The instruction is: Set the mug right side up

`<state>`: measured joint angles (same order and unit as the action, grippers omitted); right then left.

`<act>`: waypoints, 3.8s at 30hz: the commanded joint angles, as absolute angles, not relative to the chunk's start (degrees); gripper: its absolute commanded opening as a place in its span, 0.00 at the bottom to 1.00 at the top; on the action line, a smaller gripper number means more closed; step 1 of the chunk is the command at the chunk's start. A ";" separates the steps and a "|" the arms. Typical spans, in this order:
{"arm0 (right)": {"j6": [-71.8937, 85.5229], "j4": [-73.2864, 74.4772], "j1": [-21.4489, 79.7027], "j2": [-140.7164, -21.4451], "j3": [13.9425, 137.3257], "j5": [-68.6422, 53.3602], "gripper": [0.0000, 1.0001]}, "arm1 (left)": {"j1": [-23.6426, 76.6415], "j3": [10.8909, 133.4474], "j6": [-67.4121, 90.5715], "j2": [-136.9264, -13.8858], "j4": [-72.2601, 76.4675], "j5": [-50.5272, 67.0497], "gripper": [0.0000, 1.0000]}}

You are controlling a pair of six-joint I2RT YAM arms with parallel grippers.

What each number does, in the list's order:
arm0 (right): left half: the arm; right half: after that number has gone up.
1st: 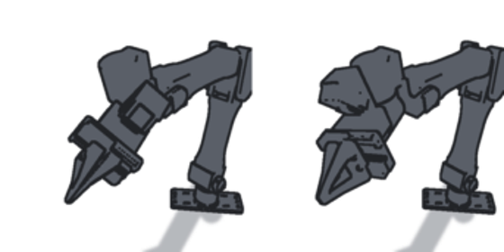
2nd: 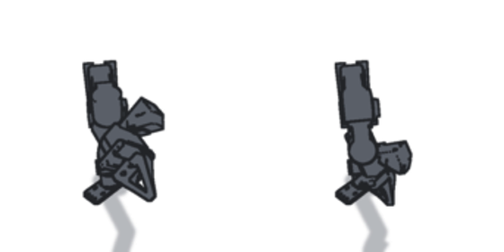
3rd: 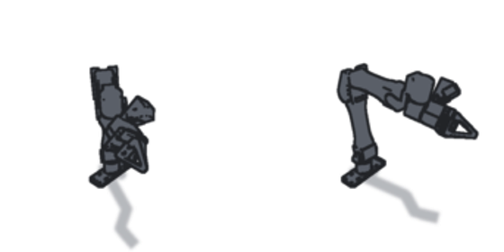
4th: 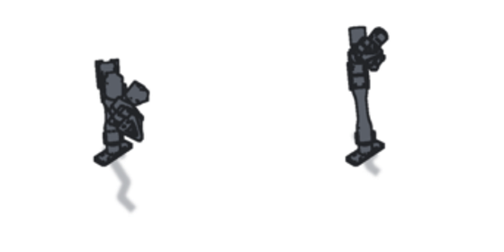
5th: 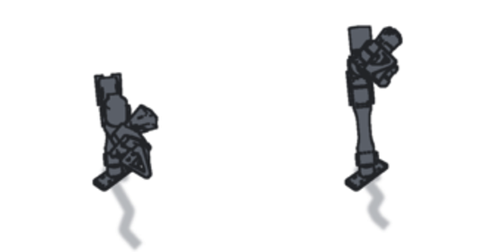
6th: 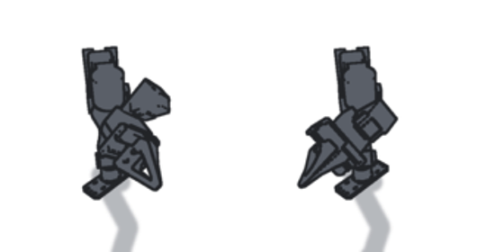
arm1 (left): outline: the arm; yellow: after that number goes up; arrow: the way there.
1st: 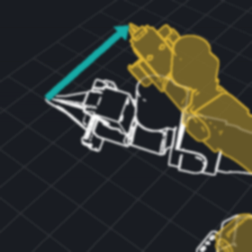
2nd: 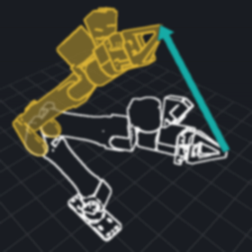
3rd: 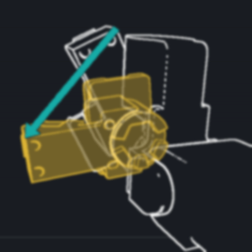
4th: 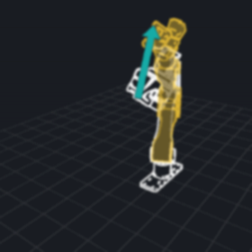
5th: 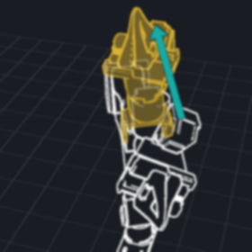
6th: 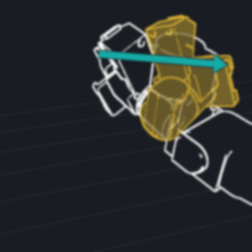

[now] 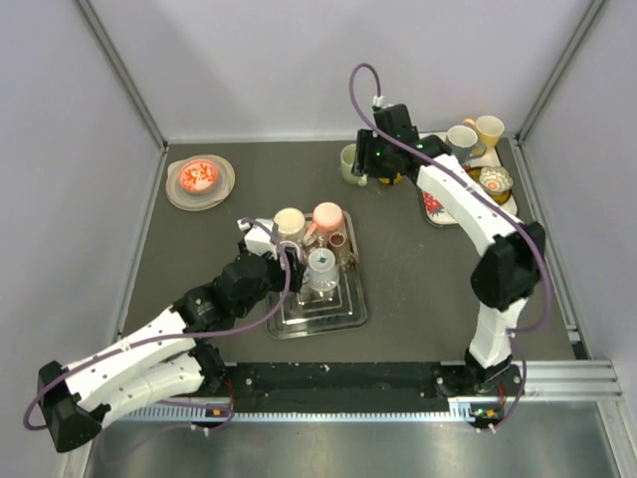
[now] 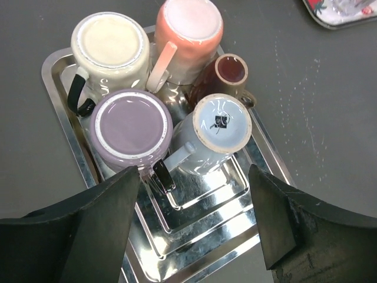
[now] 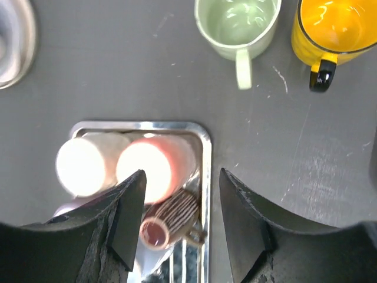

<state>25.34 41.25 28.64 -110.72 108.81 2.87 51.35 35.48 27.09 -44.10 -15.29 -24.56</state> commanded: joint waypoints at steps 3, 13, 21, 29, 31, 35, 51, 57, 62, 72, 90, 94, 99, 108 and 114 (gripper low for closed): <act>26.45 33.23 31.64 -92.06 90.03 2.19 0.52 | 51.07 39.12 26.52 -46.75 -18.98 -21.35 0.79; 29.09 29.09 38.75 -72.53 65.67 6.76 0.51 | 50.71 40.95 43.67 -59.32 -24.17 -29.70 0.61; 30.94 29.27 39.55 -63.29 57.13 8.35 0.52 | 50.63 45.52 56.15 -70.48 -29.61 -35.15 0.68; 31.29 30.06 39.55 -60.03 53.79 8.26 0.52 | 47.65 46.58 59.77 -75.06 -29.71 -35.16 0.62; 31.38 30.06 39.55 -59.77 53.44 8.35 0.52 | 46.68 46.23 59.24 -74.97 -28.66 -34.11 0.60; 31.38 29.97 39.55 -60.12 53.26 8.35 0.52 | 44.30 45.00 57.31 -74.44 -26.73 -32.35 0.56; 31.82 29.79 39.46 -61.35 52.47 7.91 0.52 | 41.57 41.40 53.00 -74.88 -21.71 -27.78 0.28; 32.17 29.88 39.55 -61.26 51.86 7.73 0.52 | 40.96 40.78 52.30 -74.88 -21.45 -26.28 0.12; 32.34 29.79 39.55 -60.65 51.42 7.65 0.51 | 40.96 40.69 48.97 -72.69 -22.14 -23.57 0.00; 32.87 29.79 39.55 -58.27 50.45 6.77 0.51 | 41.57 42.28 43.94 -60.31 -31.89 -19.16 0.00; 36.91 14.96 39.55 -52.65 43.43 -9.31 0.51 | 42.71 37.46 42.27 -33.41 -16.20 -8.10 0.00; 43.74 1.71 39.55 -48.53 36.49 -14.58 0.52 | 42.71 32.09 44.99 -29.18 -0.47 -2.39 0.00; 51.59 -14.67 39.46 -44.12 28.83 -22.75 0.61 | 42.63 30.15 48.85 -31.46 15.25 6.04 0.00; 60.81 -36.63 39.55 -46.93 23.82 -33.92 0.64 | 42.45 26.99 57.90 -39.63 37.68 13.80 0.00; 64.51 -47.11 39.55 -49.04 22.06 -35.86 0.67 | 42.19 26.72 62.83 -44.55 45.70 14.85 0.00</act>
<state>61.04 -33.82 39.00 -48.10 22.13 -32.82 42.46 25.76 57.89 -43.07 28.05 12.47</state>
